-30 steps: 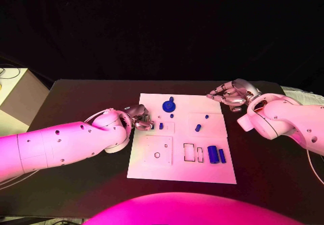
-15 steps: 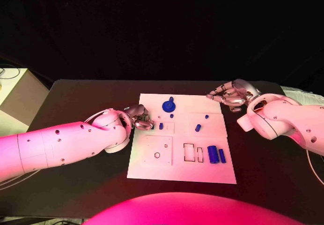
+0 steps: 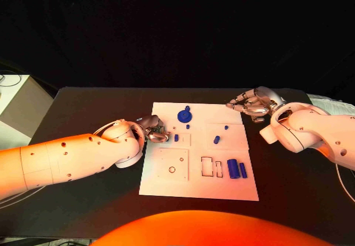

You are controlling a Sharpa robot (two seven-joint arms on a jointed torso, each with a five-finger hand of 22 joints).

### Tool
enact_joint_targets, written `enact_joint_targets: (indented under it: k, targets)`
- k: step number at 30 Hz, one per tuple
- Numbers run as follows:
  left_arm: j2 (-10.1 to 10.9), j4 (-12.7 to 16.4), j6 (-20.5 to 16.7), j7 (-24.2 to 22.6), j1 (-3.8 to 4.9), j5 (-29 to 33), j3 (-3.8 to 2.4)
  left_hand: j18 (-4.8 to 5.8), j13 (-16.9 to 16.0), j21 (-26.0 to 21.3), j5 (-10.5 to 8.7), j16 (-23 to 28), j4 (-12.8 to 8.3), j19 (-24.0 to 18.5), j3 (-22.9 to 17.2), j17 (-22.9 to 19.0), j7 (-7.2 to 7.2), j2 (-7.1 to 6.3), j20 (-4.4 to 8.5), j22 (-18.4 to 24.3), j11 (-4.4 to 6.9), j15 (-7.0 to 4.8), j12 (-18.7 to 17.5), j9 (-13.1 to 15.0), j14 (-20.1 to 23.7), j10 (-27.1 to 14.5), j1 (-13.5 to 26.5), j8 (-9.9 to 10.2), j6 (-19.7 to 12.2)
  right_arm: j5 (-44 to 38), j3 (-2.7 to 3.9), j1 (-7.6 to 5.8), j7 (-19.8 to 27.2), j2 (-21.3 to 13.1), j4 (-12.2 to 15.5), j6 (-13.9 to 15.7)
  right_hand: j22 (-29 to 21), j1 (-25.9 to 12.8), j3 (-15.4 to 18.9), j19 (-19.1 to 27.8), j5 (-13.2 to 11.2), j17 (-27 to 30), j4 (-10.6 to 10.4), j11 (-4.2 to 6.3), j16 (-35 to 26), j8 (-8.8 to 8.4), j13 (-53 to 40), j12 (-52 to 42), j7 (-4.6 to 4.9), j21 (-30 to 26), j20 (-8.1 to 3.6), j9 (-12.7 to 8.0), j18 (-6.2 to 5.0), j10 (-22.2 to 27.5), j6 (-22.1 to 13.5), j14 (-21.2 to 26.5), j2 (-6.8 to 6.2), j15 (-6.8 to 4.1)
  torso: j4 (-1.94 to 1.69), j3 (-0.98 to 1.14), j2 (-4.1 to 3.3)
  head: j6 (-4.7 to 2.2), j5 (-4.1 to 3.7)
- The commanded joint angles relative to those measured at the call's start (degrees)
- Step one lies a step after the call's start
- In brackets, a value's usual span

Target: Assemble the parts on the task board

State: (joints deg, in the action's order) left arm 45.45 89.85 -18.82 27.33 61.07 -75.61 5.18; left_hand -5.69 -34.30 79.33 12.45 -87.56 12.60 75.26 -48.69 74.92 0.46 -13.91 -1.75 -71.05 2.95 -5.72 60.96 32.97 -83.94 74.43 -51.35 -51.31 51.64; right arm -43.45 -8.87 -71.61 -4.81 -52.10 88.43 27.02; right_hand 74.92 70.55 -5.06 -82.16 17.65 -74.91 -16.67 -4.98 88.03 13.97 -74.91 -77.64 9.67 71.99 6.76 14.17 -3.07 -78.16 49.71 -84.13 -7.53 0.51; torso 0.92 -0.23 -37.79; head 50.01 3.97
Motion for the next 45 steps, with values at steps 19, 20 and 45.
enact_joint_targets:
  k: [19, 20, 45]
  targets:
    - [-0.23, -0.12, 0.06, -0.49, -0.14, 0.88, 0.06, 0.98, 0.05, -0.31, 0.16, 0.12, 1.42, 0.38, 0.4, 9.42, 0.42, 0.17, 0.24, 0.03, -0.01, -0.1, -0.33, -0.24, -4.64, -0.51, 1.27, 0.33, 0.15, -0.05, 0.0, 0.07, 0.56, -0.12, 0.11, -0.07, 4.81, -0.47, 0.35, 0.42, 0.43, -10.63, -0.04, -0.09, -0.31, 0.19, -2.57, -0.07, 0.14, -0.25, -0.05, -0.07, -0.94, 0.28, -0.4, -4.48, 0.33, 0.3, 0.03, -0.01, -0.04, -0.01, -0.05]
    - [-0.22, -0.13, 0.12, -0.46, -0.14, 0.87, 0.05, 0.97, 0.03, -0.33, 0.23, 0.11, 1.33, 0.37, 0.3, 9.45, 0.36, 0.26, 0.25, 0.05, 0.03, -0.11, -0.31, -0.26, -4.65, -0.51, 1.1, 0.32, 0.12, -0.05, 0.0, 0.08, 0.55, -0.13, 0.12, -0.08, 4.81, -0.47, 0.35, 0.42, 0.43, -10.63, -0.04, -0.09, -0.31, 0.19, -2.57, -0.07, 0.14, -0.25, -0.05, -0.07, -0.94, 0.28, -0.4, -4.48, 0.33, 0.3, 0.02, 0.0, -0.04, -0.01, -0.06]
    - [0.44, 0.05, 3.03, -1.23, -0.13, 7.77, -0.2, 0.93, 0.11, -0.48, 0.12, 0.21, 0.56, 0.23, 1.3, 9.23, 0.38, -1.36, 0.33, 0.24, 0.02, -0.15, -0.36, -0.34, -4.59, -0.69, 0.6, 0.2, -0.1, -0.05, -0.01, 0.15, 0.47, -0.15, 0.04, -0.13, 4.86, -0.68, 0.5, 0.39, 0.65, -10.67, -0.04, -0.1, -0.29, 0.22, -2.62, -0.13, 0.15, -0.22, -0.04, -0.08, -0.93, 0.23, -0.44, -4.49, 0.47, 0.3, -0.04, -0.04, -0.04, -0.01, -0.43]
